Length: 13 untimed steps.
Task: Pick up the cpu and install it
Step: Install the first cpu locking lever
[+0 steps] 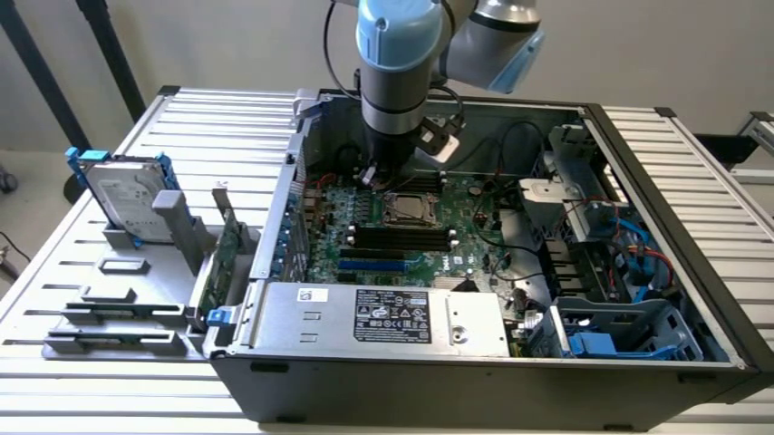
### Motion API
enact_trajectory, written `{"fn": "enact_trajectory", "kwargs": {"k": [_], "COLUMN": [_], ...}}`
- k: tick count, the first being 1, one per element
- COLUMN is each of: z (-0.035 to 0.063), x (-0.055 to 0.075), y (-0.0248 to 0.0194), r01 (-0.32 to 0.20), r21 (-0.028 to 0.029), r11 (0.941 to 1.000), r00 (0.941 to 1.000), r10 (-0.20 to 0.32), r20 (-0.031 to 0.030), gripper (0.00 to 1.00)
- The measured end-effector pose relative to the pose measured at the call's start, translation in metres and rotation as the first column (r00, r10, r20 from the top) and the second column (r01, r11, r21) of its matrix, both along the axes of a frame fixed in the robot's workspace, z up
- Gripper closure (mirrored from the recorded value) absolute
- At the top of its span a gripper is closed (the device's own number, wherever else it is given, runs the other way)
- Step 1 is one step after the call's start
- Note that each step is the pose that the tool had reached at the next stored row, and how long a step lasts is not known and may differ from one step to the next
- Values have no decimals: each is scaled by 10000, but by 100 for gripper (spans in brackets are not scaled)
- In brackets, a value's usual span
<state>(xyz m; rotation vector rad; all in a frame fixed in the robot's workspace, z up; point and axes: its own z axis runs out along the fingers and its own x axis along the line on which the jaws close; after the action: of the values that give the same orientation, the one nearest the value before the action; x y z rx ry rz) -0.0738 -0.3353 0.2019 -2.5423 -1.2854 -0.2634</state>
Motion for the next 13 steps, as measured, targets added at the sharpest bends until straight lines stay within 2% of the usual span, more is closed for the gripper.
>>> {"fn": "enact_trajectory", "kwargs": {"k": [4, 13], "z": [-15, -14], "x": [1, 0], "y": [17, 18], "r01": [-1, 0], "r21": [-5, -118], "r11": [10000, 9999], "r00": [10000, 10000], "r10": [1, 0], "r20": [0, -2], "gripper": [89, 89]}}
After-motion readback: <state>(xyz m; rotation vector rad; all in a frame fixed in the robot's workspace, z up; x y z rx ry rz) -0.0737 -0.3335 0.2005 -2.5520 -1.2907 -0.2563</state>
